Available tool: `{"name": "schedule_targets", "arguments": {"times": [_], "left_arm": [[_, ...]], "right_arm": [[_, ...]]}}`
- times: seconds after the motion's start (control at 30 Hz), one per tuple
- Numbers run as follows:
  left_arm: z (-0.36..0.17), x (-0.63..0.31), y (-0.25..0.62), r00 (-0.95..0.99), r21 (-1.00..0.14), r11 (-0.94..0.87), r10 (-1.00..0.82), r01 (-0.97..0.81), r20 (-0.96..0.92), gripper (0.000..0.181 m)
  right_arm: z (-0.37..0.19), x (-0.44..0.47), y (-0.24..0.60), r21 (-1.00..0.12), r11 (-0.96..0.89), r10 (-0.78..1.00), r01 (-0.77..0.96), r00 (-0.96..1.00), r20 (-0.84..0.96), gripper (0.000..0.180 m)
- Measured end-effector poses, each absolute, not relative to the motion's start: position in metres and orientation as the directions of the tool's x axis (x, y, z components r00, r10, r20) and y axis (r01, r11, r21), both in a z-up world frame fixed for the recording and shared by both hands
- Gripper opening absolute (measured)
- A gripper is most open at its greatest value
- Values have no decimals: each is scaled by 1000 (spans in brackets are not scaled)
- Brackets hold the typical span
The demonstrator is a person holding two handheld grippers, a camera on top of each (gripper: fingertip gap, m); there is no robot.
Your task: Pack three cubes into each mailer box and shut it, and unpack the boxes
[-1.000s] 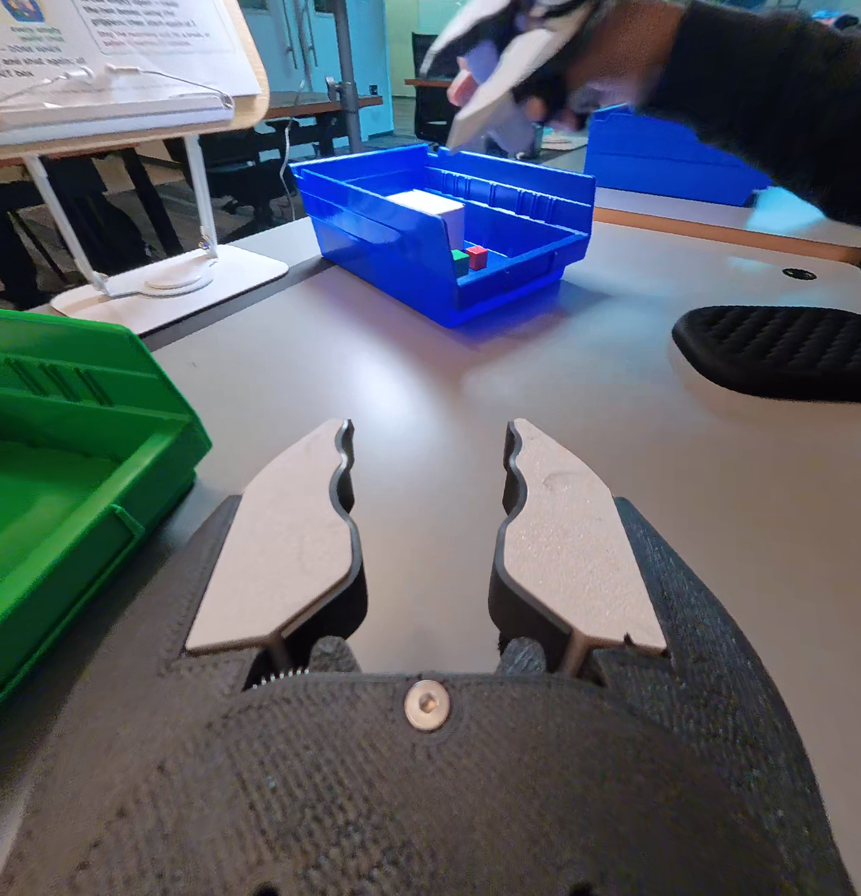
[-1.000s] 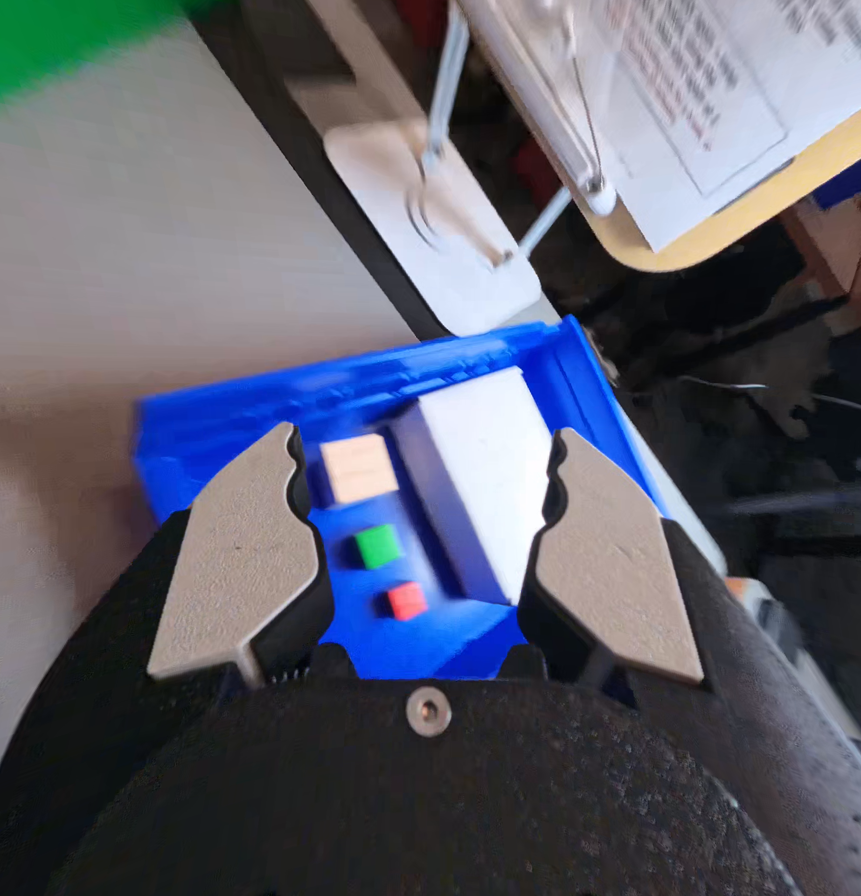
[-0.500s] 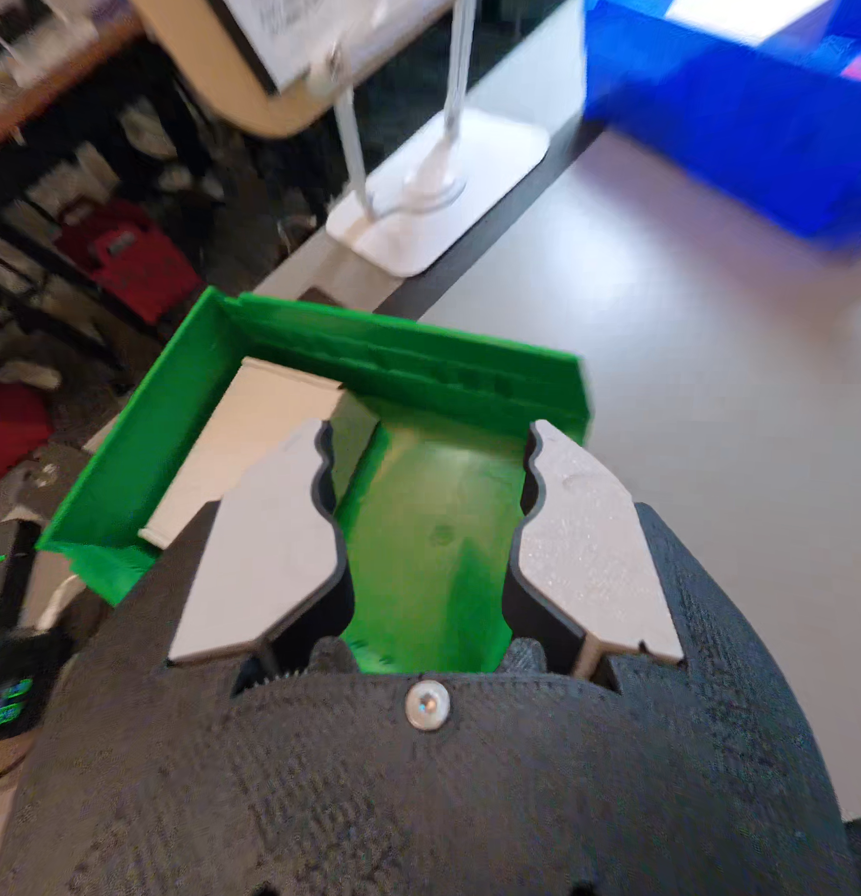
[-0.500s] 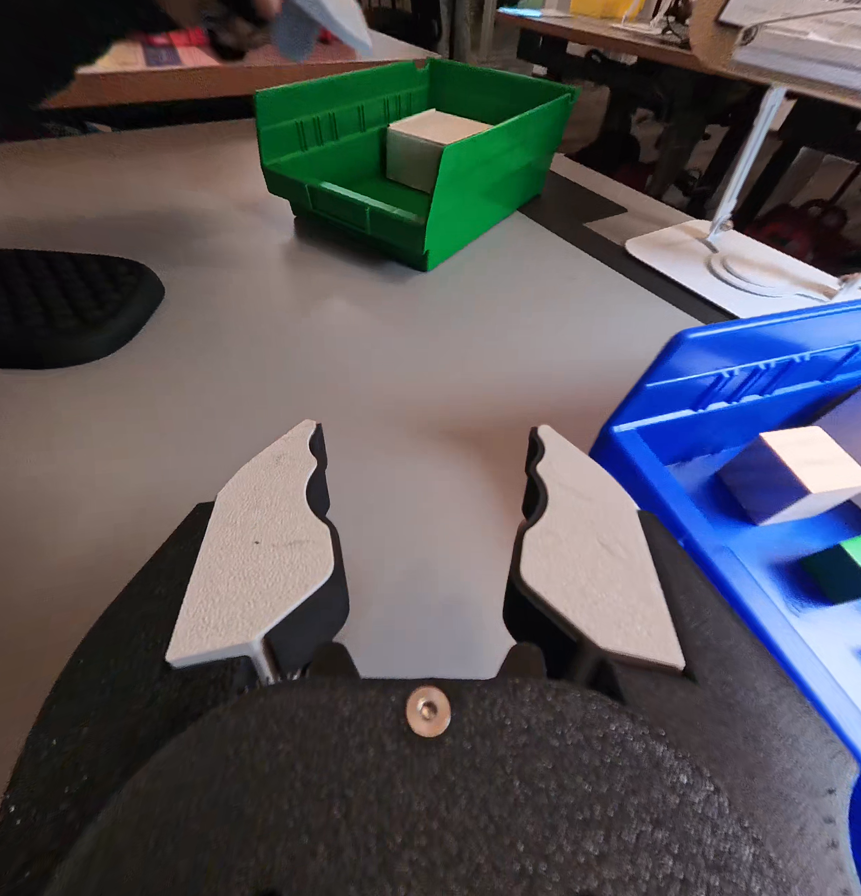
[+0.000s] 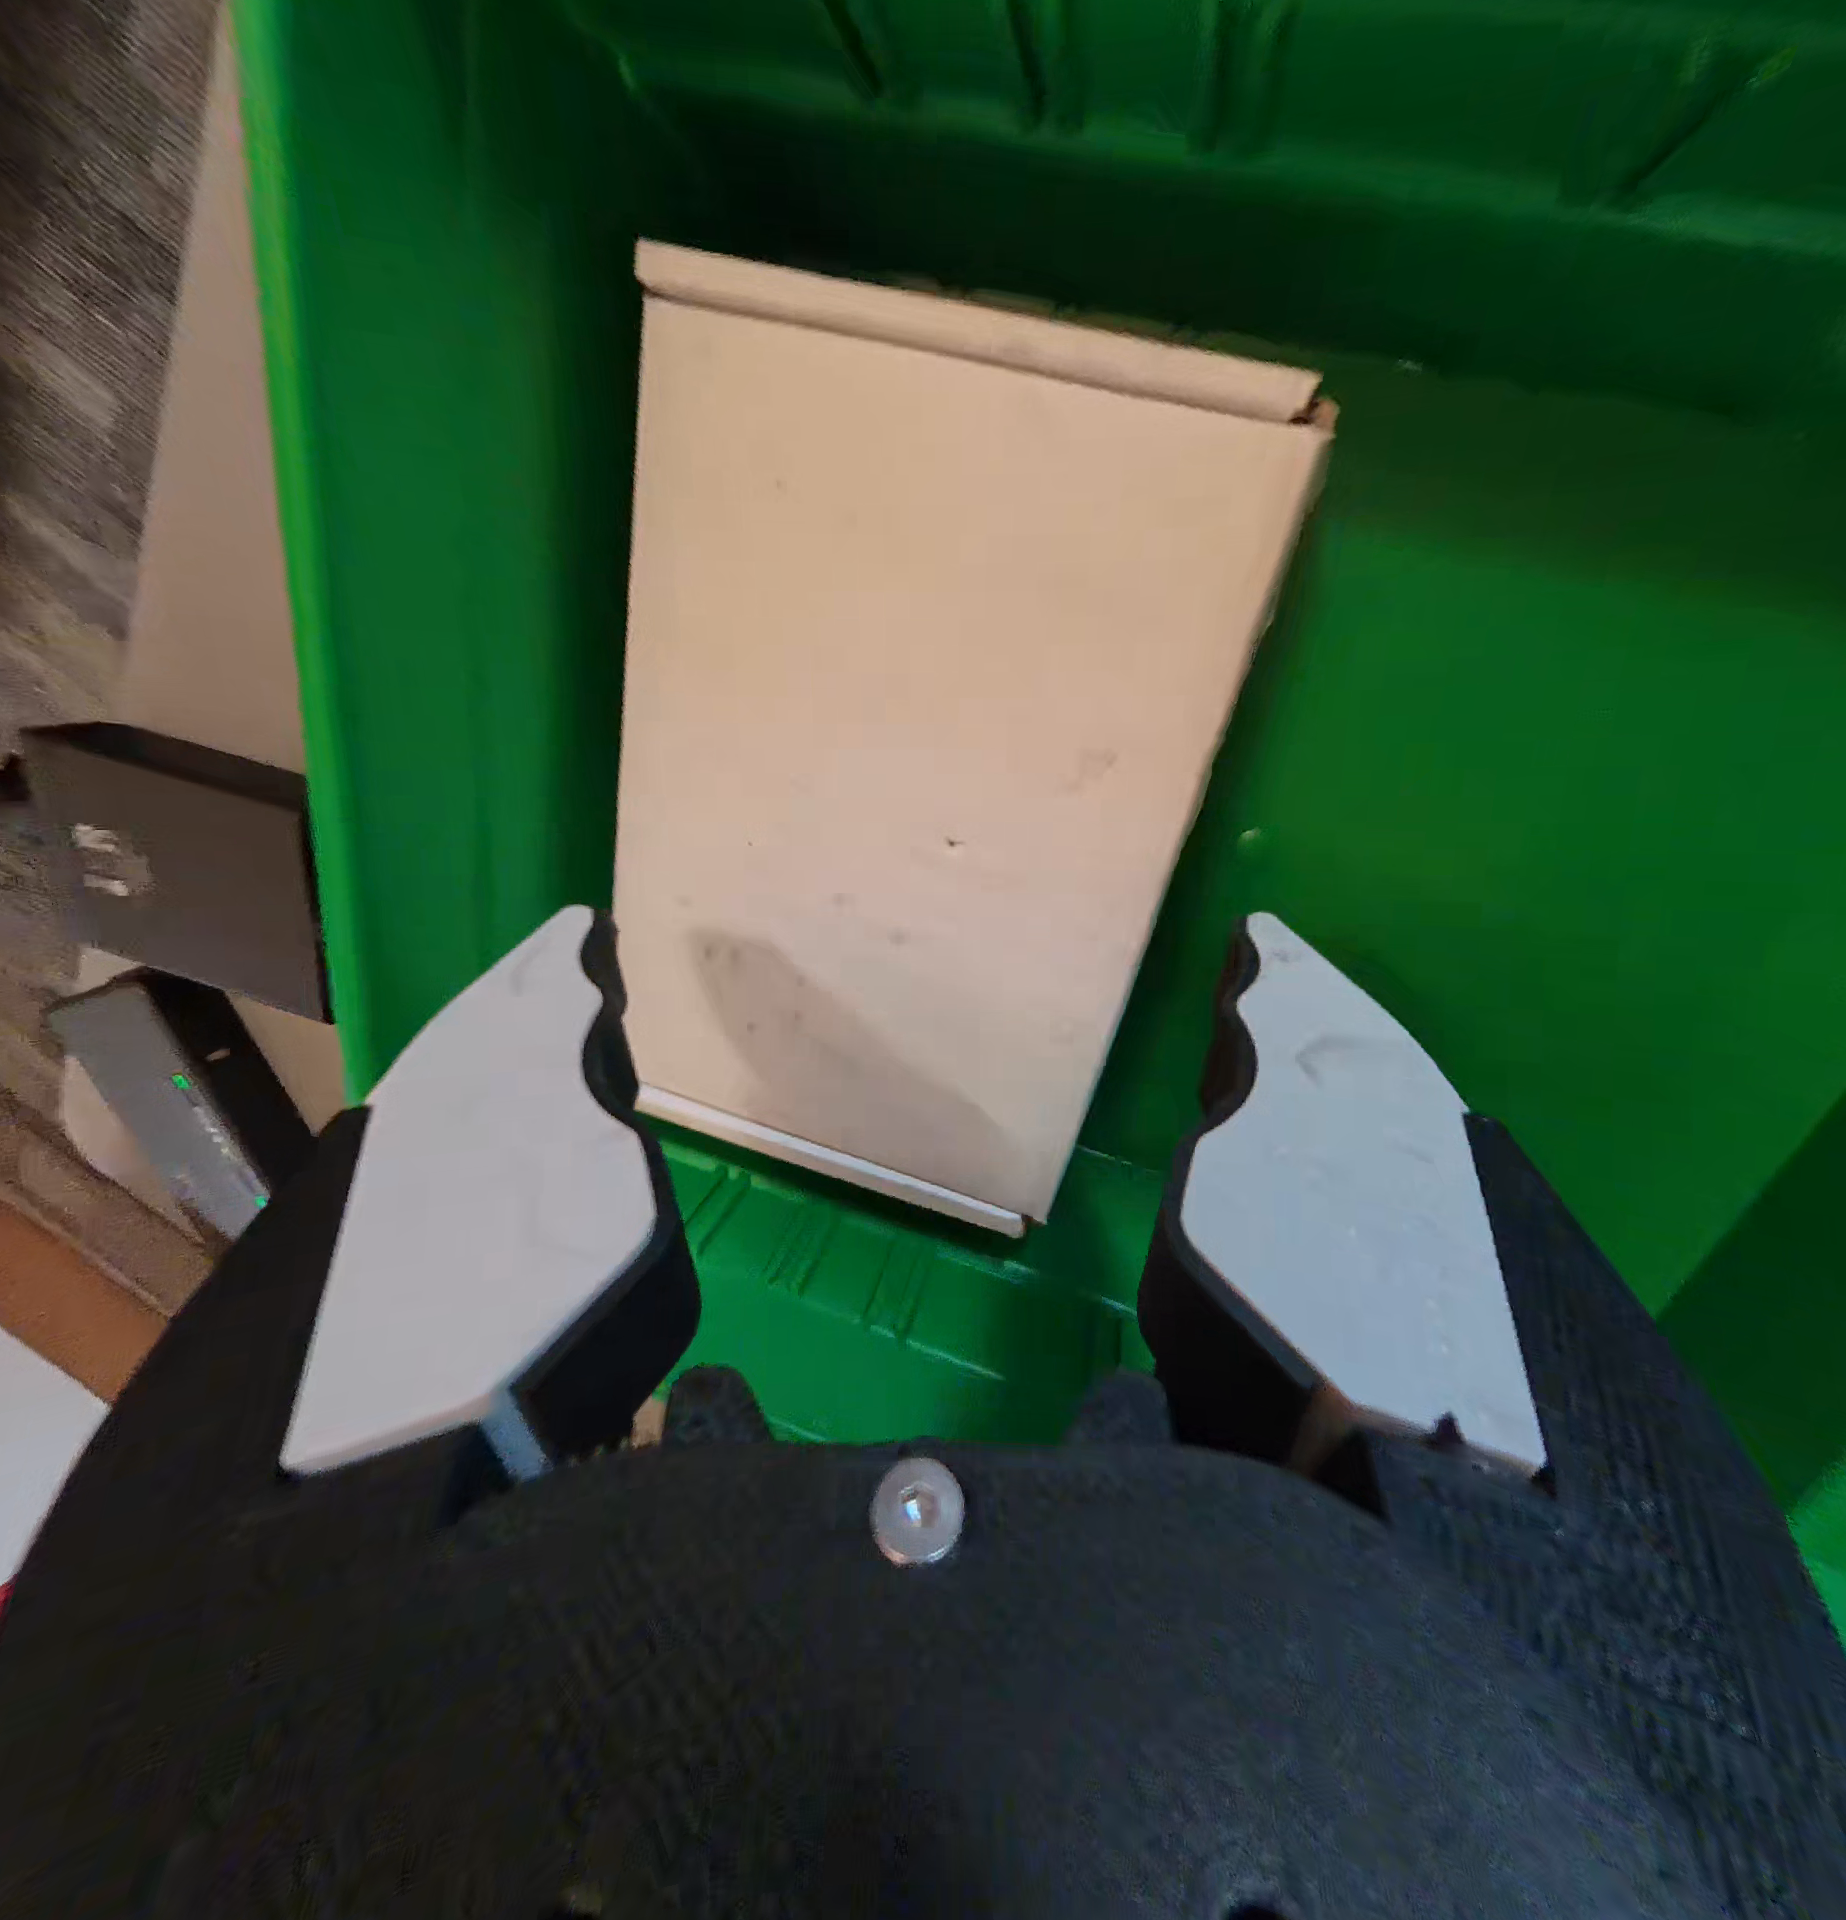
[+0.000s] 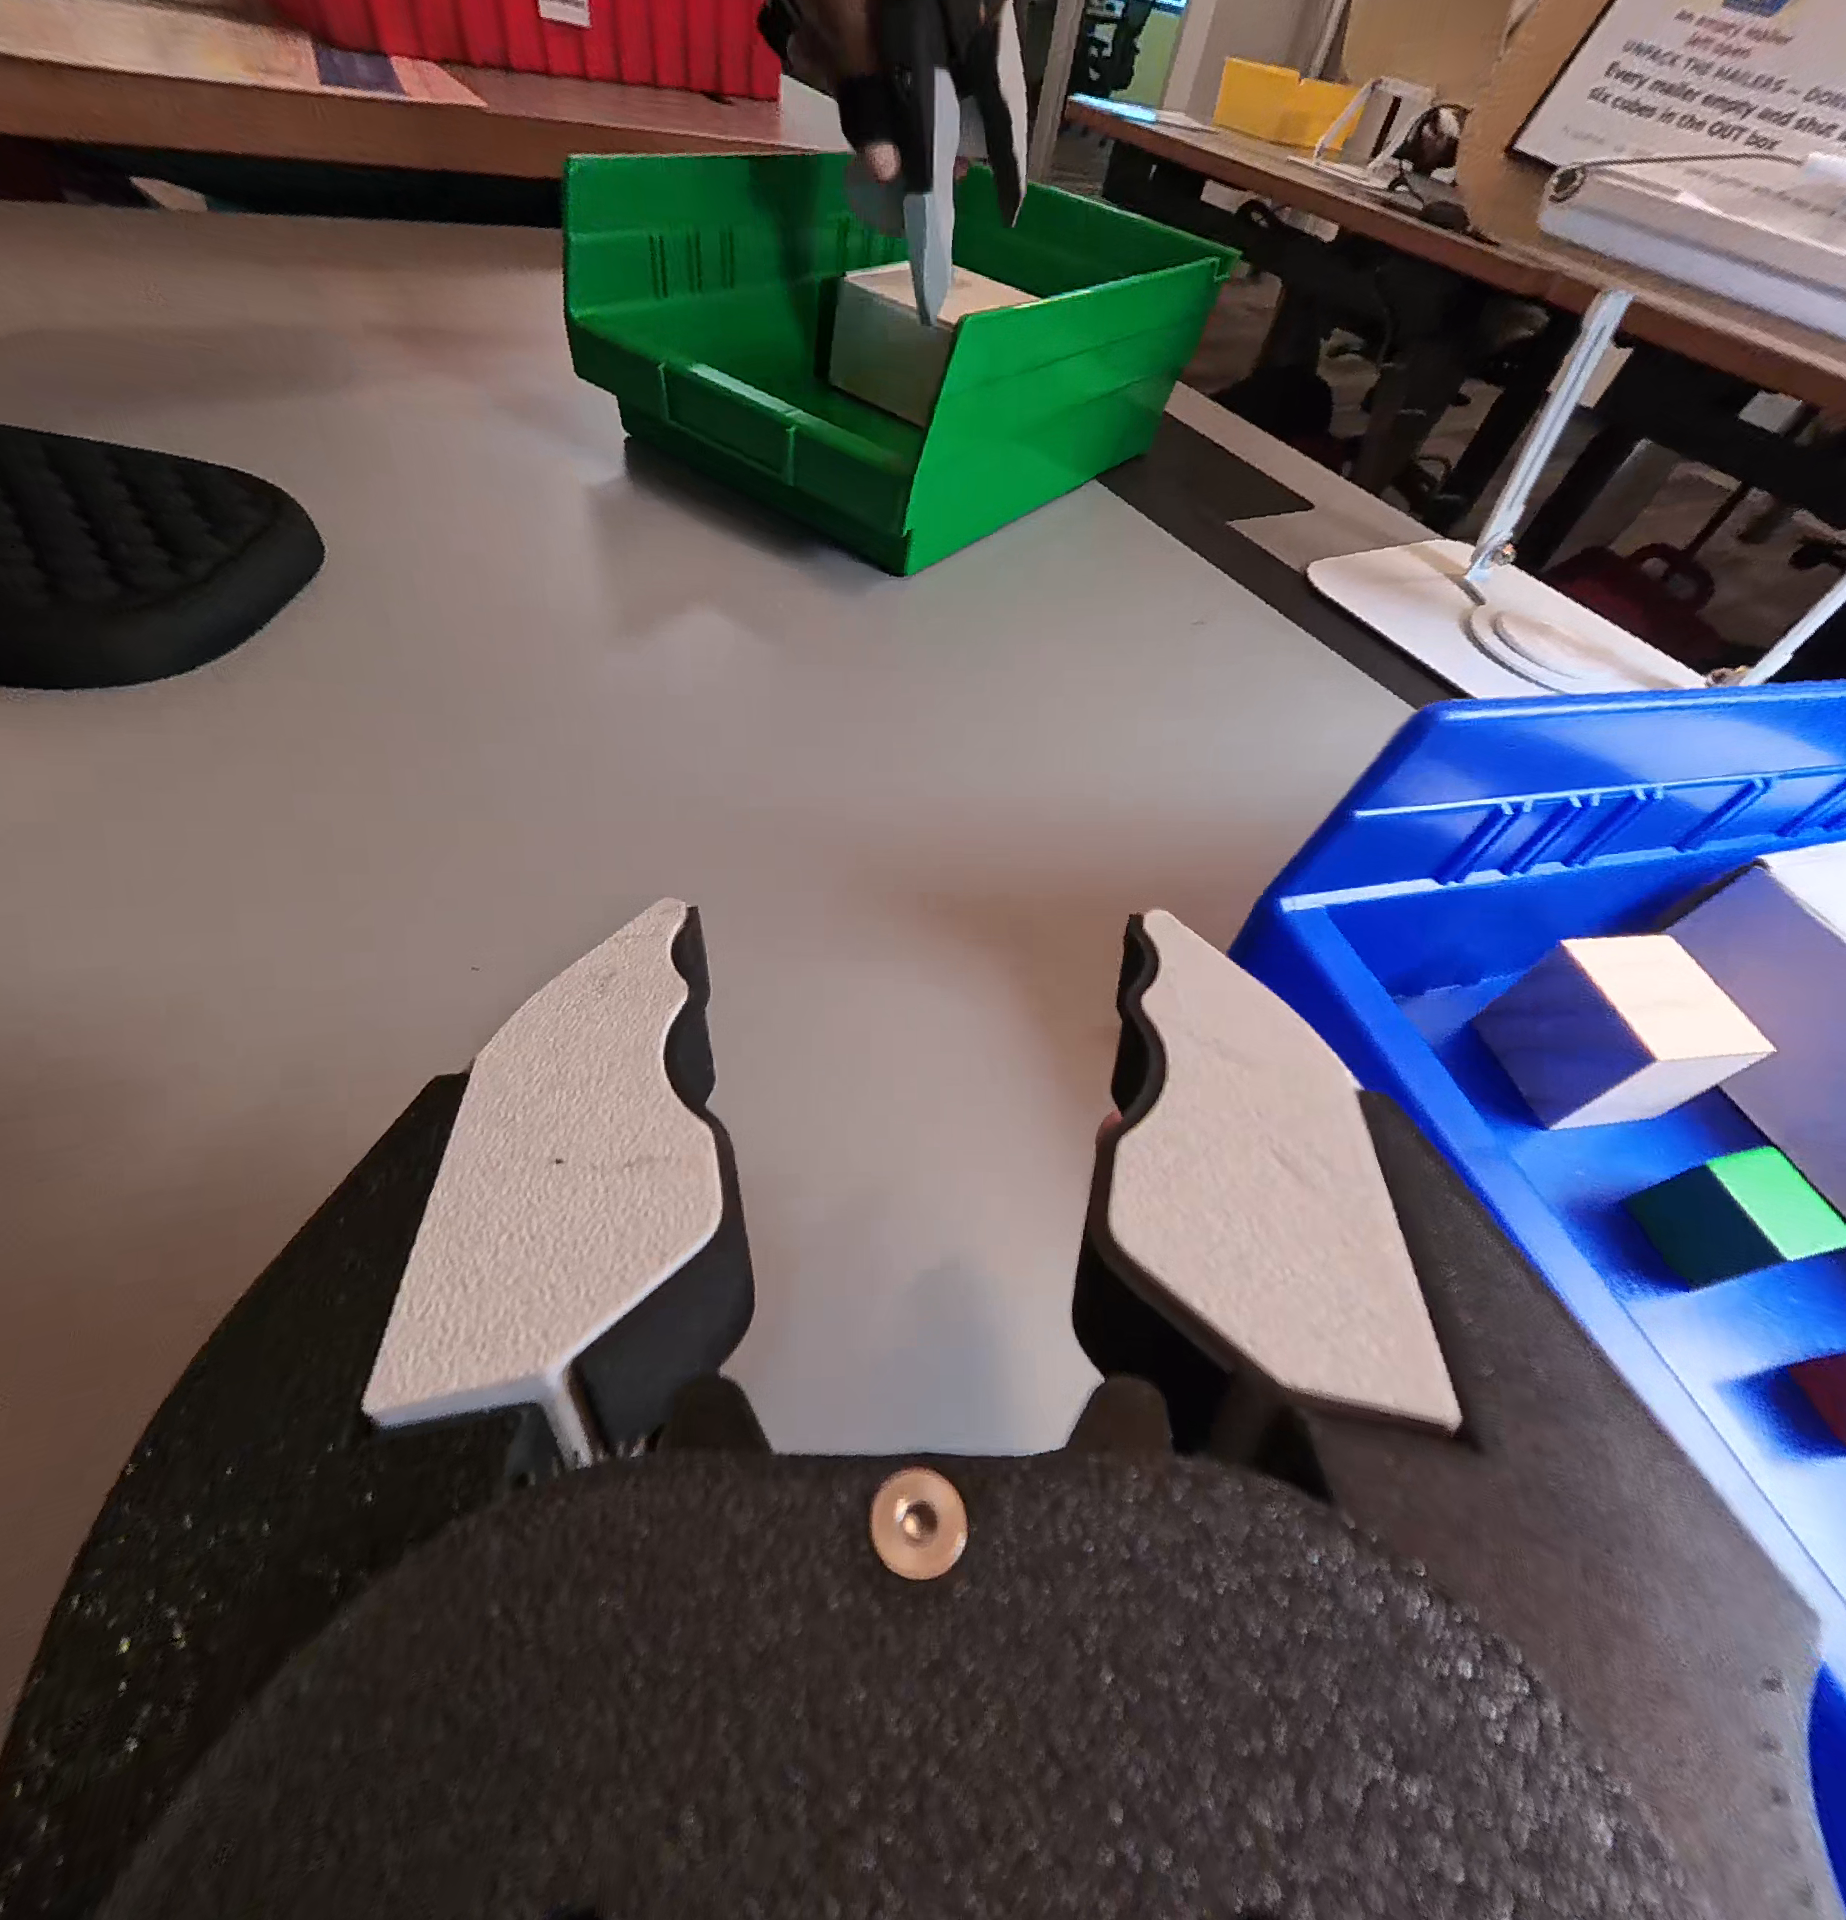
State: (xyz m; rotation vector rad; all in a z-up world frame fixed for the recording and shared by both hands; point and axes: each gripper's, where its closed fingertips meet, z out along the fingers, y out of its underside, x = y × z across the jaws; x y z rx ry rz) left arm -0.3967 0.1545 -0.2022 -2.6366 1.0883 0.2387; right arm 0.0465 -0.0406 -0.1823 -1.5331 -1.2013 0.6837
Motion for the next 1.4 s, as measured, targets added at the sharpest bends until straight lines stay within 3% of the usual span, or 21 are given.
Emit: {"name": "schedule_targets", "arguments": {"times": [0.17, 0.3, 0.53, 0.8, 1.0, 1.27, 1.4], "left_arm": [[-219, -412, 160, 704, -71, -707, -680, -703, -204, 117], [-231, -412, 158, 715, -40, -718, -684, -695, -143, 121], [-238, -414, 153, 657, 16, -680, -714, -733, -242, 121], [-233, -383, 103, 606, 119, -622, -782, -774, -147, 120], [-215, -365, 101, 618, 4, -622, -778, -783, -108, 123], [-245, -376, 97, 577, 73, -593, -800, -802, -161, 133], [-241, -375, 97, 559, 48, -579, -803, -814, -207, 131]], "right_arm": [[-181, 53, -34, -950, -21, 928, 311, 360, 98, 75], [-185, 53, -31, -947, -34, 929, 319, 360, 88, 73], [-186, 52, -34, -944, -22, 931, 329, 350, 100, 71], [-183, 55, -34, -942, 4, 925, 336, 358, 132, 68], [-183, 55, -35, -936, 27, 918, 350, 361, 161, 66], [-185, 53, -32, -950, -56, 921, 307, 384, 70, 64], [-188, 51, -31, -946, -54, 918, 320, 389, 79, 64]]}}
